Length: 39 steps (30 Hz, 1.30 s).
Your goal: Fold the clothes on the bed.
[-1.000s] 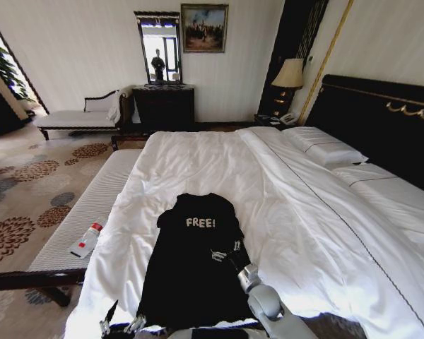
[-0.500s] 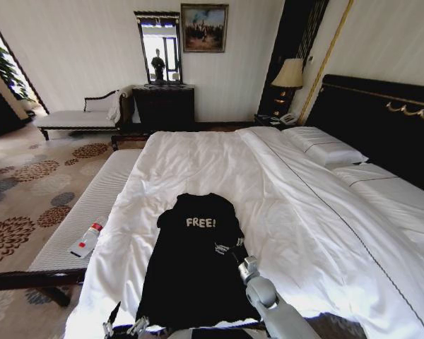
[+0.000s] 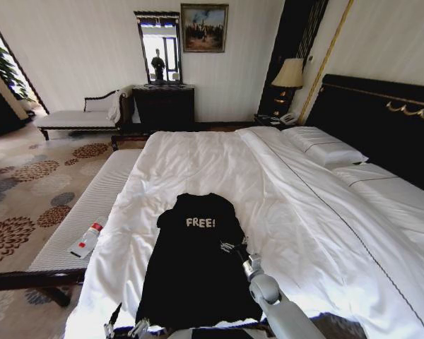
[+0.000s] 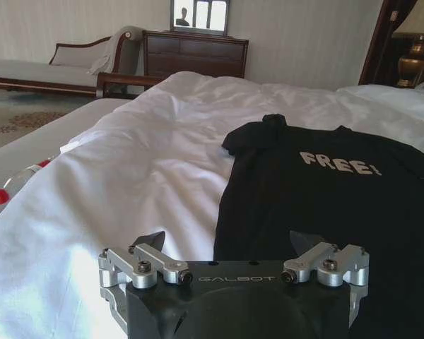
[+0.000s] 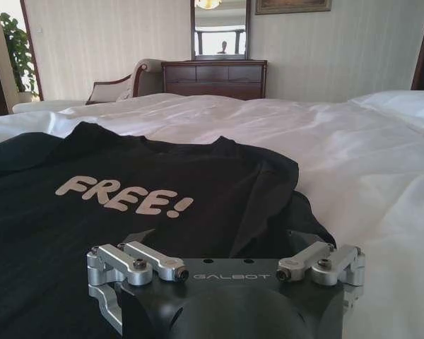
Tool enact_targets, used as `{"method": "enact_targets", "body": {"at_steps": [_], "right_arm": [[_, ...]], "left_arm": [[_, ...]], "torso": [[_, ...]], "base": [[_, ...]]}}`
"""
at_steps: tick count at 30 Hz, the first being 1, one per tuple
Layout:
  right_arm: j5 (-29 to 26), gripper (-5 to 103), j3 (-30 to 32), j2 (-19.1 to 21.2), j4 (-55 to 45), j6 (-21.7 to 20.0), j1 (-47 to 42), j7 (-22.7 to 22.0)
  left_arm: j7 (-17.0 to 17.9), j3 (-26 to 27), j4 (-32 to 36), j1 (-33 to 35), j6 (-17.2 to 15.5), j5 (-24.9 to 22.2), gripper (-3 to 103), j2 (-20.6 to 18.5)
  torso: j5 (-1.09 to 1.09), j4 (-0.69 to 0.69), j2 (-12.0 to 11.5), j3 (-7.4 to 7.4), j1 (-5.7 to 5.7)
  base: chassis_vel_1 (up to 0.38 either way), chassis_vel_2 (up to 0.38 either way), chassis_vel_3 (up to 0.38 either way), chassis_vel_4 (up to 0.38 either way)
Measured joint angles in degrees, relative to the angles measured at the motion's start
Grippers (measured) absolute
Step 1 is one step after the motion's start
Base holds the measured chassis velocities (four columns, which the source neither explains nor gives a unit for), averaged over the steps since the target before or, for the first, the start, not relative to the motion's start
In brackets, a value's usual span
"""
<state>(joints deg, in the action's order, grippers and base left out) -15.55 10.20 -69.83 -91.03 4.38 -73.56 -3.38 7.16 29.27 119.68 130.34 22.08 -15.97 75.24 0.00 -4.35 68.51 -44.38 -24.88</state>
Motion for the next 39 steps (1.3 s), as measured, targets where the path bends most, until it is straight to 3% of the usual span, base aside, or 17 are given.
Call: {"method": "enact_targets", "body": {"at_steps": [11,14,20,23,27,29,32,35,39], "right_arm": [[-3.32,97,-0.59,-0.37,0.69,-0.87,0.86,-0.74],[-3.46,81,-0.6,-0.44,1.19,-0.87,1.18,-1.05],[-3.83,65,-0.71,-0.51,1.52,-0.87,1.53,-1.25],[-4.02,47,-0.69,-0.84,1.67,-0.87,1.65,-1.37],[-4.05,37,-0.58,-1.18,1.8,-0.87,1.65,-1.47],[-4.05,26,-0.58,-1.25,1.96,-0.87,1.75,-1.49],[-4.08,21,-0.58,-1.25,2.0,-0.87,1.97,-1.52],[-4.13,8,-0.55,-1.13,2.08,-0.87,2.25,-1.54],[-4.27,5,-0.5,-0.98,2.27,-0.87,2.52,-1.55]], "left_arm": [[0.0,0.15,-0.13,0.41,0.57,0.32,99,0.23],[0.01,0.16,-0.2,0.61,0.79,0.83,99,0.45],[0.03,0.01,-0.47,0.8,1.1,1.82,99,0.58],[0.03,0.08,-0.56,0.85,1.16,1.89,99,0.43],[0.03,0.18,-0.31,0.86,1.16,1.86,99,0.39],[0.04,0.2,-0.18,0.87,1.14,1.86,99,0.42],[0.03,0.21,-0.2,0.87,1.14,1.87,99,0.48],[0.03,0.34,-0.3,0.87,1.14,1.83,99,0.54],[0.03,0.37,-0.41,0.86,1.15,1.78,99,0.63]], "torso": [[0.0,0.01,0.0,0.0,0.0],[0.0,0.0,0.0,0.0,0.0],[0.0,0.0,0.0,0.0,0.0],[0.0,0.01,0.0,0.0,0.0],[0.0,0.0,0.0,0.0,0.0],[0.0,0.0,0.0,0.0,0.0],[0.0,0.01,0.0,0.0,0.0],[0.0,0.01,0.0,0.0,0.0],[0.0,0.0,0.0,0.0,0.0]], "base": [[0.0,0.0,0.0,0.0],[0.0,0.0,0.0,0.0],[0.0,0.0,0.0,0.0],[0.0,0.0,0.0,0.0],[0.0,0.0,0.0,0.0],[0.0,0.0,0.0,0.0],[0.0,0.0,0.0,0.0],[0.0,0.0,0.0,0.0],[0.0,0.0,0.0,0.0]]}}
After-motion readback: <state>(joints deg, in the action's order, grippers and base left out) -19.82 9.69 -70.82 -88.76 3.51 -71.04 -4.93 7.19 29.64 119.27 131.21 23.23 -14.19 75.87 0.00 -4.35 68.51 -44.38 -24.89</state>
